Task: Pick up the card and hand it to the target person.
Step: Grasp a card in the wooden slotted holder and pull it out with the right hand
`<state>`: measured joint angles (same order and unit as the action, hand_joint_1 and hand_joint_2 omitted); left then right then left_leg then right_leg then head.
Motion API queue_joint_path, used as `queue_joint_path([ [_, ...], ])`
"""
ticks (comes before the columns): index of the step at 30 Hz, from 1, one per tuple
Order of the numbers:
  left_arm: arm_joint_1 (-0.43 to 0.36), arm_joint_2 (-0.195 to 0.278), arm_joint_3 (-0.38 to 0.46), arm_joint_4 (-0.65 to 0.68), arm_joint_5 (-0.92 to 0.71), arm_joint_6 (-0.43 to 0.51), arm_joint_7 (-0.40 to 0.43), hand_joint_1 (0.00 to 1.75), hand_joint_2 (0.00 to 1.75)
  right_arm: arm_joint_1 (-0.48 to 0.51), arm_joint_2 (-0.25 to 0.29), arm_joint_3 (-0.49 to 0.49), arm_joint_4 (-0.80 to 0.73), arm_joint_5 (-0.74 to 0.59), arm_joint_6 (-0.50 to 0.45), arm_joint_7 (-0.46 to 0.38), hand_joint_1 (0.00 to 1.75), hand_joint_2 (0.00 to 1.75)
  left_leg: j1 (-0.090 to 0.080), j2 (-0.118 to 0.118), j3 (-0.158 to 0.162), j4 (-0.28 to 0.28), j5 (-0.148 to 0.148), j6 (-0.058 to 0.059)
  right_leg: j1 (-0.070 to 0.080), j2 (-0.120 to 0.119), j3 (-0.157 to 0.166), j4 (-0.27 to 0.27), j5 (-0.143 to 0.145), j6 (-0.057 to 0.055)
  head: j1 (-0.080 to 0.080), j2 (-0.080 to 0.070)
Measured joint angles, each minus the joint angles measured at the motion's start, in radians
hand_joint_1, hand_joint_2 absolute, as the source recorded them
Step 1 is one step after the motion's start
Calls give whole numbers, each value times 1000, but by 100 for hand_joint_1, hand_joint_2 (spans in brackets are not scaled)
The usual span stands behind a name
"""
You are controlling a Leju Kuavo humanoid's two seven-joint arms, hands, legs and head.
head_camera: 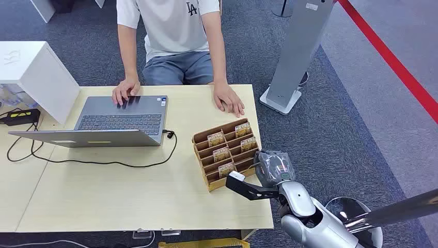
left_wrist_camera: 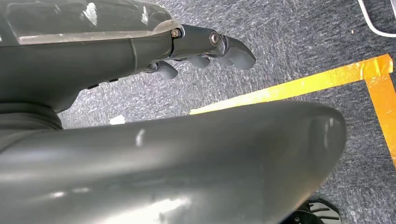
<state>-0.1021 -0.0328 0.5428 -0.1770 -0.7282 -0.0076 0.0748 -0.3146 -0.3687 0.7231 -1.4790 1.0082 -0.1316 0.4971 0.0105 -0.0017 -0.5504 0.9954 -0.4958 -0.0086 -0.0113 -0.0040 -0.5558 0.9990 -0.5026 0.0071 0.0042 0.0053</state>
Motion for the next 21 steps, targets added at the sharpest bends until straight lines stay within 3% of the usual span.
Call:
queue_joint_path([
  [5, 0, 0, 0, 0, -1, 0, 0, 0, 0, -2, 0, 0, 0, 0, -1, 0, 172, 175, 0, 0, 0, 0, 0, 0, 0, 0, 0, 0, 0, 0, 0, 0],
  [9, 0, 0, 0, 0, -12, 3, -10, 0, 175, -3, 0, 1, 0, 0, -1, 0, 175, 175, 0, 0, 0, 0, 0, 0, 0, 0, 0, 0, 0, 0, 0, 0],
  [21, 0, 2, 1, 0, -9, 32, -18, 0, 175, -4, -1, 0, -14, -13, 9, 5, 175, 175, 0, 0, 0, 0, 0, 0, 0, 0, 0, 0, 0, 0, 0, 0],
])
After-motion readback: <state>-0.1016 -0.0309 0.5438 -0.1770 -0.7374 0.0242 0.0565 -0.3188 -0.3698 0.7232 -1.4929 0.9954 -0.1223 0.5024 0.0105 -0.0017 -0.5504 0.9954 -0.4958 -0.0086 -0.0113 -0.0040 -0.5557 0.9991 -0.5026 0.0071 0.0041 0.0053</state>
